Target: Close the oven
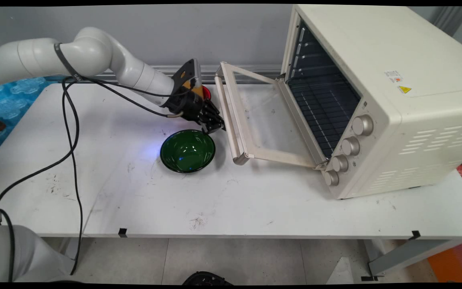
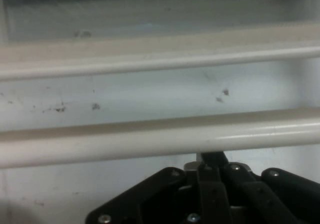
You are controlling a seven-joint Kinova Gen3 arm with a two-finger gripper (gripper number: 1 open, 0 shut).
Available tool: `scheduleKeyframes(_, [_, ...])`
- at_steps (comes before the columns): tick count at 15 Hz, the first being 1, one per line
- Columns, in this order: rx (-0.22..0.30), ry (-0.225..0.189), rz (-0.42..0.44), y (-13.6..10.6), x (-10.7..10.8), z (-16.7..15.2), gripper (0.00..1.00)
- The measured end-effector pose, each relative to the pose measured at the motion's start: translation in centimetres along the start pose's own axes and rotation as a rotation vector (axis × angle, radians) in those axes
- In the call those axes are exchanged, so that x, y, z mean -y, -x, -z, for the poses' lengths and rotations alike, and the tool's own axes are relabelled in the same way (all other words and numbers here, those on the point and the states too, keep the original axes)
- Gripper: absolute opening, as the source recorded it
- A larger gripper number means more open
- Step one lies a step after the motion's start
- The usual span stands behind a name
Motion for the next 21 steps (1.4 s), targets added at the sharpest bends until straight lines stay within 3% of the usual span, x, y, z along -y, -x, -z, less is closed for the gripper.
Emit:
scheduleKeyframes(10, [-0.051, -0.005, -0.027, -1.1, 0.3, 0.0, 0.00])
scheduleKeyframes(21, [-0.118, -0.015, -0.058, -4.7, 1.3, 0.2, 0.00])
